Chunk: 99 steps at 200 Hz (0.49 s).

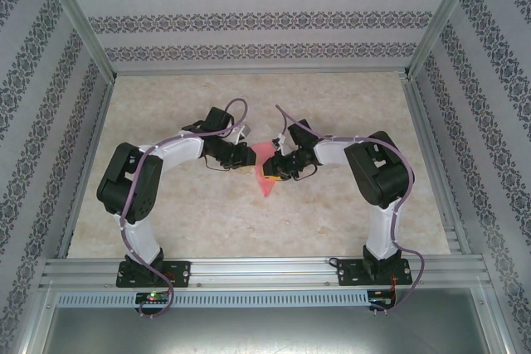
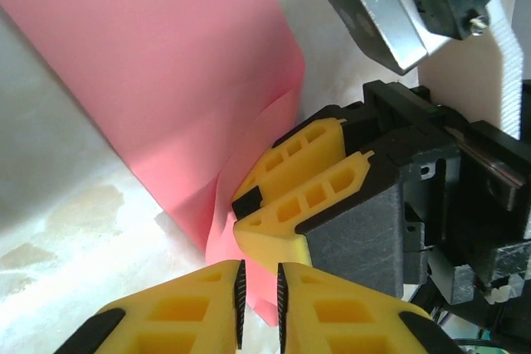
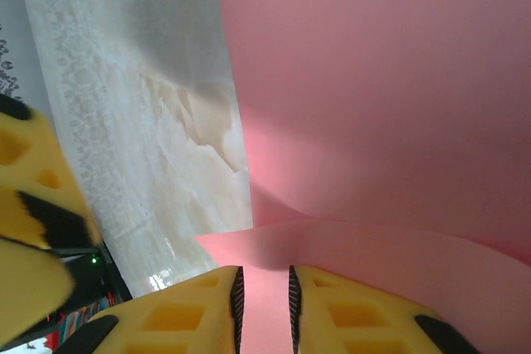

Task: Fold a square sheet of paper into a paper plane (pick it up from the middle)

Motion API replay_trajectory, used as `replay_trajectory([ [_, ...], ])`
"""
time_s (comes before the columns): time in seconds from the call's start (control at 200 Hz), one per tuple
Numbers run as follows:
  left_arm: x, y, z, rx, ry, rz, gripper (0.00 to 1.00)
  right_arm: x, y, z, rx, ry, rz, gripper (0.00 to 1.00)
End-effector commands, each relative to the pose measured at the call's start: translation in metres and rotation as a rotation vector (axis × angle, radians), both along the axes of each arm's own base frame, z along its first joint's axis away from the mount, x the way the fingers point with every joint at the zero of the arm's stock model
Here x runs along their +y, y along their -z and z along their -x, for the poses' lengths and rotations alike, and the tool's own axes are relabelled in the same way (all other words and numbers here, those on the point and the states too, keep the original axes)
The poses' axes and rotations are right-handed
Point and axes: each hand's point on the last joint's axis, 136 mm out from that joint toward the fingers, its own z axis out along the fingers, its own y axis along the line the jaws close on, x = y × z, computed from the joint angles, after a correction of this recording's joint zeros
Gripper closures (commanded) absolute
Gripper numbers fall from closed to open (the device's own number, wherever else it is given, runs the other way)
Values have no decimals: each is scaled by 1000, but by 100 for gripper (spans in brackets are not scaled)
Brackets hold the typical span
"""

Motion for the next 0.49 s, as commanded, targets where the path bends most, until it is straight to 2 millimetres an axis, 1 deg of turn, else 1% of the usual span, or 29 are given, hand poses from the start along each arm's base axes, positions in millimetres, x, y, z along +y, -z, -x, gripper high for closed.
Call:
replay_trajectory([
  [0.0, -13, 5, 0, 3, 37, 22, 80, -19, 26, 16, 74, 31, 97, 78],
  [0.13, -18, 13, 0, 15, 59, 8, 81, -20, 24, 17, 72, 33, 94, 84],
  [0.345, -19, 22, -3, 25, 72, -12, 82, -19, 16, 14, 56, 39, 75, 85],
  [0.49, -21, 26, -1, 44, 81, -7, 84, -21, 13, 12, 48, 52, 67, 84],
])
